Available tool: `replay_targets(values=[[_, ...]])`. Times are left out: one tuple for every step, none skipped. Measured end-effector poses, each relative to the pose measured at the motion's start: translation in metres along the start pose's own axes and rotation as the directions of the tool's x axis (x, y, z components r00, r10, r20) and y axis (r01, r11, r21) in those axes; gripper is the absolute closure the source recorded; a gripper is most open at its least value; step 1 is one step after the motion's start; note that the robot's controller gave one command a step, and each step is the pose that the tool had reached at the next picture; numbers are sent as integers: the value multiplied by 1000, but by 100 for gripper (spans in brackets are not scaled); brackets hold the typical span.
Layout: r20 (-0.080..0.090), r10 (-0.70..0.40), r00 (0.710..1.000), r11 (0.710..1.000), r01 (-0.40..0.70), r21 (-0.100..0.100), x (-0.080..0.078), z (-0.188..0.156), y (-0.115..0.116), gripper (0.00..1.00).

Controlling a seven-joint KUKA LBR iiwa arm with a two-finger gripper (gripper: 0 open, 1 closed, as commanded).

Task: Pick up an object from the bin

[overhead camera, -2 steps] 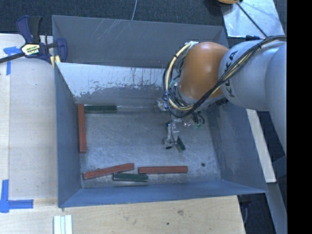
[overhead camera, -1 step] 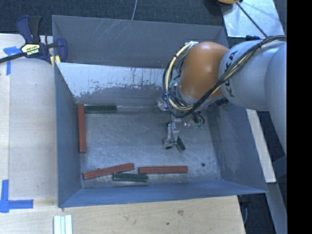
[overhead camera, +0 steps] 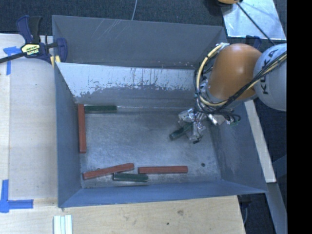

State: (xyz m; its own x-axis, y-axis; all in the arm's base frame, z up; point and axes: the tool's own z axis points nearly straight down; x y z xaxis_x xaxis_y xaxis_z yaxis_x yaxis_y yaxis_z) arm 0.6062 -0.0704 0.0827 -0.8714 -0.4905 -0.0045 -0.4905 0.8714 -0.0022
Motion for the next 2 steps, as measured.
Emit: replay_targets(values=[[0,1,1000,1000,-1,0,0,0,0,100],[0,-21,1000,1000,21,-1,1,-131,-6,100]])
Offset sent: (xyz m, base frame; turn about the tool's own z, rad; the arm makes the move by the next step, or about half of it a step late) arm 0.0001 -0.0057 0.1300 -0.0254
